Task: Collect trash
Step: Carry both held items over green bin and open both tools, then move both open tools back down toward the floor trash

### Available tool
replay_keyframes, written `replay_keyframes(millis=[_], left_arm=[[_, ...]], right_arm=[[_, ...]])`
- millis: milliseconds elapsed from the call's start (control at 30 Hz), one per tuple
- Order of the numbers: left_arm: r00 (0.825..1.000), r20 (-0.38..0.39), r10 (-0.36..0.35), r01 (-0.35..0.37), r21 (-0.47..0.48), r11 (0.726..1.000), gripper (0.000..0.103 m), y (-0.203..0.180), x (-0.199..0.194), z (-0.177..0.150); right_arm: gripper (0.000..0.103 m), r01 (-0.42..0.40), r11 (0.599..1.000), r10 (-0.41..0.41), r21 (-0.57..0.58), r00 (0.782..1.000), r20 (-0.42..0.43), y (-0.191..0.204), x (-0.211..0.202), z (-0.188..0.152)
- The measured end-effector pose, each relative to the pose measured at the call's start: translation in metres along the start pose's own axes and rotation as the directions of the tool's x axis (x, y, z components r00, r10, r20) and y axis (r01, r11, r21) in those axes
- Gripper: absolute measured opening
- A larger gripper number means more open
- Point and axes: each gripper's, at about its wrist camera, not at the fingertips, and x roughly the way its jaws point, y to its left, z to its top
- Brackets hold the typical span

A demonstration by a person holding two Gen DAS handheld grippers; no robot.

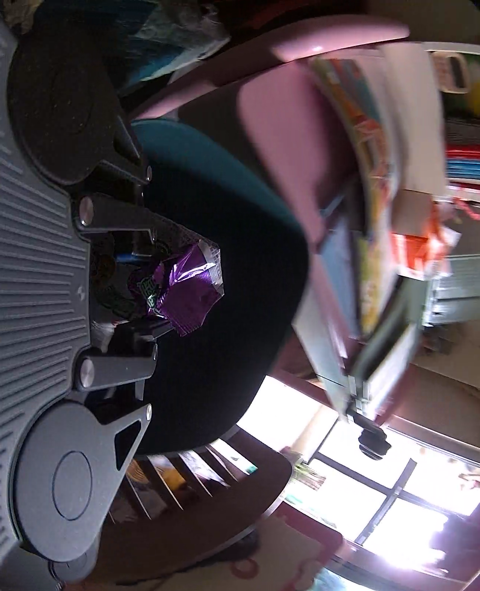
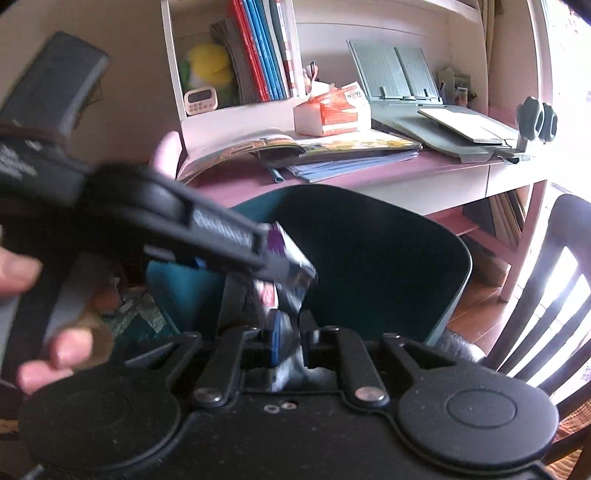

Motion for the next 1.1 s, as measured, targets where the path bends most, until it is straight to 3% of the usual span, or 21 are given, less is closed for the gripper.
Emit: replay_keyframes(millis=[133, 200, 267, 367, 733, 867, 1100], left_arm=[[1.000, -0.024, 0.003, -0.003, -0.006, 1.000, 0.029, 0.002, 0.011, -0.001], [1.000, -0.031, -0.002, 0.002, -0.007, 1.000, 0.035, 0.002, 0.011, -0.002], [1.000, -0.022, -0.010, 0.010, -0.006, 1.000, 0.055, 0.002, 0.009, -0.001], [1.000, 0.011, -0.022, 0.022, 0.011, 1.000, 0.068, -0.002, -0.004, -0.004], [0.993, 0.114, -0.025, 0.024, 0.014, 1.000, 0.072, 0.001, -0.076, -0.016], [0.989, 0.150, -0.006, 0.003, 0.014, 1.000, 0.078, 0.014, -0.108, -0.030], [0.979, 0.198, 0.043, -0.044, 0.003, 0.999, 0.078, 0.049, -0.163, -0.061]], right_arm=[[0.022, -0.002, 1.000, 0.002, 0.001, 1.000, -0.013, -0.001, 0.002, -0.002], [0.027, 0.001, 1.000, -0.001, 0.002, 1.000, -0.014, -0.001, 0.000, -0.002], [0.032, 0.002, 1.000, -0.002, 0.001, 1.000, -0.009, 0.000, -0.004, -0.003], [0.037, 0.002, 1.000, -0.002, 0.000, 1.000, 0.007, 0.002, -0.014, -0.004], [0.046, -0.020, 1.000, 0.022, -0.020, 0.996, 0.081, 0.019, -0.070, -0.002], [0.047, -0.043, 0.998, 0.048, -0.052, 0.994, 0.096, 0.038, -0.085, -0.003], [0.050, -0.127, 0.988, 0.136, -0.094, 0.986, 0.100, 0.082, -0.102, -0.007]])
